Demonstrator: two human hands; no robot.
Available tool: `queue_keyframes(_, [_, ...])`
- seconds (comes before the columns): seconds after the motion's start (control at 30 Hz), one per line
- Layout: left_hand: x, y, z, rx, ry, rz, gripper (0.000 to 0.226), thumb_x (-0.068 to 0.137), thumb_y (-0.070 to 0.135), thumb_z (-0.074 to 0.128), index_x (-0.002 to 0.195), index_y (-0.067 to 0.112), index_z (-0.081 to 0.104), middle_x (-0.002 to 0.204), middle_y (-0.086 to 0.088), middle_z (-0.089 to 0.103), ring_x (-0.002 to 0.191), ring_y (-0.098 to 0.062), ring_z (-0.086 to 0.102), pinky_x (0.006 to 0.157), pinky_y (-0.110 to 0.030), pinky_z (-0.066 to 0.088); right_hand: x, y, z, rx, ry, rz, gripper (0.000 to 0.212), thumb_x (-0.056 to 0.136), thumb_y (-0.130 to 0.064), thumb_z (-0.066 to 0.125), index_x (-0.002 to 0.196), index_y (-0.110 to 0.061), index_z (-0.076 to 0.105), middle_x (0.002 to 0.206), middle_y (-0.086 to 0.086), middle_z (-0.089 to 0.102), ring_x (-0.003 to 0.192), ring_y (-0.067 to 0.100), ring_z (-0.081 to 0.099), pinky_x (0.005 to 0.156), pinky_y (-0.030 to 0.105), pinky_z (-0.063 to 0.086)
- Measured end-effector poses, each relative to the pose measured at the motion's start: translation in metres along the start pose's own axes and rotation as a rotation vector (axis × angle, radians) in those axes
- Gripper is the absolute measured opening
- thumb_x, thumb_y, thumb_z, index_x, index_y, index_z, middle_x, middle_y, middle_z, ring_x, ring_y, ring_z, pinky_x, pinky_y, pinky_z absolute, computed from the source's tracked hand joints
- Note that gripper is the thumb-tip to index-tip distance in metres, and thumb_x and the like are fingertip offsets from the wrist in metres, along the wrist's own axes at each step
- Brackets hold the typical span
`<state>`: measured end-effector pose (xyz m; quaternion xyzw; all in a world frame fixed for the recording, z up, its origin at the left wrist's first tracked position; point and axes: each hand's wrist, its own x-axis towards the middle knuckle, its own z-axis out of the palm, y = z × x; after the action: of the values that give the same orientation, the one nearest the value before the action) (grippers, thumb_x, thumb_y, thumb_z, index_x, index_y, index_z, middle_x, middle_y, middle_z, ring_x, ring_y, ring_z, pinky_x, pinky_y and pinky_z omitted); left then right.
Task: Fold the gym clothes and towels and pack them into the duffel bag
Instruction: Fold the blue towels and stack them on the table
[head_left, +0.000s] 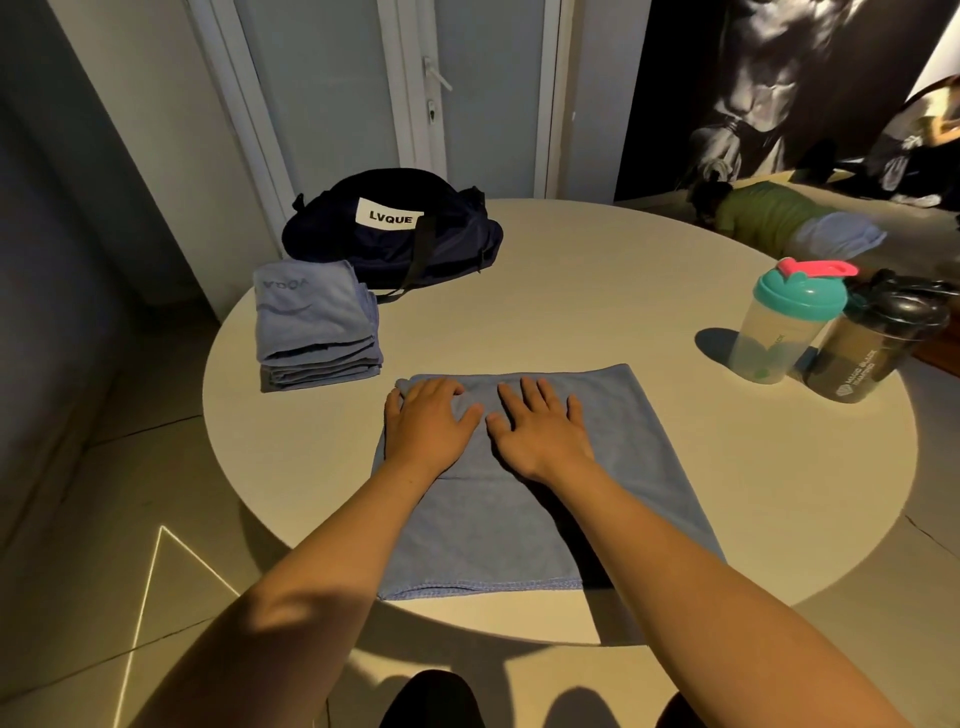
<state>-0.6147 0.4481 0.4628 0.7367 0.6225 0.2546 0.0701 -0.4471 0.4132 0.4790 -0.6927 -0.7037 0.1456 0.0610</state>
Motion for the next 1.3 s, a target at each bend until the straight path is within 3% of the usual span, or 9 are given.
queue_keyframes(0.1, [-0.001, 0.002, -0.001, 0.028, -0.032, -0.010, 0.041, 0.097, 0.057, 0.048, 0.127, 0.030, 0.057, 0.134, 0.009, 0.058, 0.132, -0.015, 0.044, 0.119, -0.047, 0.015, 0.003, -0.001, 0.000, 0.000, -0.014, 0.010, 0.066, 0.099, -0.062, 0.014, 0.159, -0.037, 0.002, 0.168, -0.003, -0.009, 0.153, 0.017, -0.016, 0.121, 0.051, -0.014])
queue_keyframes(0.27, [-0.001, -0.002, 0.001, -0.042, 0.033, 0.012, 0.030, 0.094, 0.052, 0.058, 0.106, 0.025, 0.060, 0.114, 0.007, 0.060, 0.119, -0.017, 0.051, 0.119, -0.045, 0.016, -0.002, 0.000, 0.003, -0.008, 0.058, -0.022, 0.066, 0.100, -0.061, 0.014, 0.160, -0.034, 0.007, 0.168, -0.001, -0.002, 0.154, 0.018, -0.010, 0.122, 0.051, -0.010])
queue_keyframes(0.57, [0.011, 0.007, -0.011, 0.139, 0.019, 0.093, 0.040, 0.096, 0.041, 0.055, 0.131, 0.023, 0.061, 0.134, 0.004, 0.048, 0.127, -0.016, 0.045, 0.120, -0.045, -0.010, -0.004, -0.001, 0.004, -0.020, 0.061, -0.025, 0.069, 0.098, -0.068, 0.011, 0.160, -0.036, 0.006, 0.168, -0.001, -0.003, 0.154, 0.017, -0.012, 0.120, 0.056, -0.013])
queue_keyframes(0.77, [0.017, -0.005, -0.009, 0.155, -0.251, -0.067, 0.059, 0.098, 0.056, 0.034, 0.154, 0.041, 0.029, 0.164, 0.003, 0.022, 0.152, -0.018, 0.013, 0.122, -0.050, 0.000, 0.003, -0.002, 0.001, -0.033, 0.002, 0.025, 0.076, 0.092, -0.077, 0.013, 0.158, -0.042, 0.001, 0.168, -0.003, -0.009, 0.153, 0.019, -0.016, 0.116, 0.063, -0.016])
queue_keyframes(0.93, [0.014, -0.009, -0.013, 0.185, -0.328, -0.072, 0.066, 0.098, 0.066, 0.028, 0.158, 0.042, 0.014, 0.169, 0.002, 0.003, 0.155, -0.020, -0.002, 0.124, -0.049, -0.003, 0.000, -0.002, 0.002, -0.012, 0.053, 0.022, 0.070, 0.098, -0.068, 0.016, 0.159, -0.037, 0.008, 0.168, -0.001, -0.003, 0.154, 0.019, -0.011, 0.118, 0.060, -0.013])
queue_keyframes(1.03, [0.007, -0.007, -0.013, 0.196, -0.182, -0.044, 0.065, 0.098, 0.064, 0.034, 0.155, 0.035, 0.030, 0.168, -0.002, 0.008, 0.152, -0.026, 0.004, 0.123, -0.046, 0.006, -0.006, 0.000, 0.004, 0.055, 0.241, -0.068, 0.057, 0.102, -0.053, 0.031, 0.152, -0.027, 0.037, 0.159, 0.007, 0.029, 0.149, 0.026, 0.020, 0.120, 0.053, 0.007])
queue_keyframes(1.1, [0.001, -0.004, -0.015, 0.209, -0.025, -0.009, 0.053, 0.097, 0.059, 0.040, 0.140, 0.031, 0.053, 0.154, 0.001, 0.032, 0.135, -0.028, 0.028, 0.111, -0.044, 0.029, -0.011, 0.000, 0.006, 0.049, 0.418, -0.190, 0.039, 0.099, -0.044, 0.044, 0.127, -0.021, 0.060, 0.123, 0.007, 0.053, 0.120, 0.029, 0.049, 0.105, 0.043, 0.034])
queue_keyframes(1.17, [-0.003, -0.005, -0.016, 0.216, 0.016, 0.011, 0.045, 0.099, 0.052, 0.040, 0.129, 0.026, 0.062, 0.137, 0.001, 0.048, 0.120, -0.027, 0.040, 0.099, -0.041, 0.037, -0.015, -0.002, 0.006, 0.023, 0.445, -0.218, 0.034, 0.097, -0.043, 0.047, 0.115, -0.021, 0.066, 0.106, 0.003, 0.055, 0.103, 0.027, 0.051, 0.092, 0.039, 0.039])
queue_keyframes(1.3, [-0.009, -0.024, -0.024, 0.074, 0.068, -0.188, 0.031, 0.100, 0.039, 0.048, 0.122, 0.026, 0.066, 0.145, -0.005, 0.047, 0.132, -0.031, 0.036, 0.108, -0.042, 0.032, -0.019, -0.002, 0.002, 0.002, 0.323, -0.173, 0.032, 0.101, -0.031, 0.045, 0.127, -0.022, 0.061, 0.119, 0.005, 0.056, 0.113, 0.028, 0.050, 0.102, 0.042, 0.035])
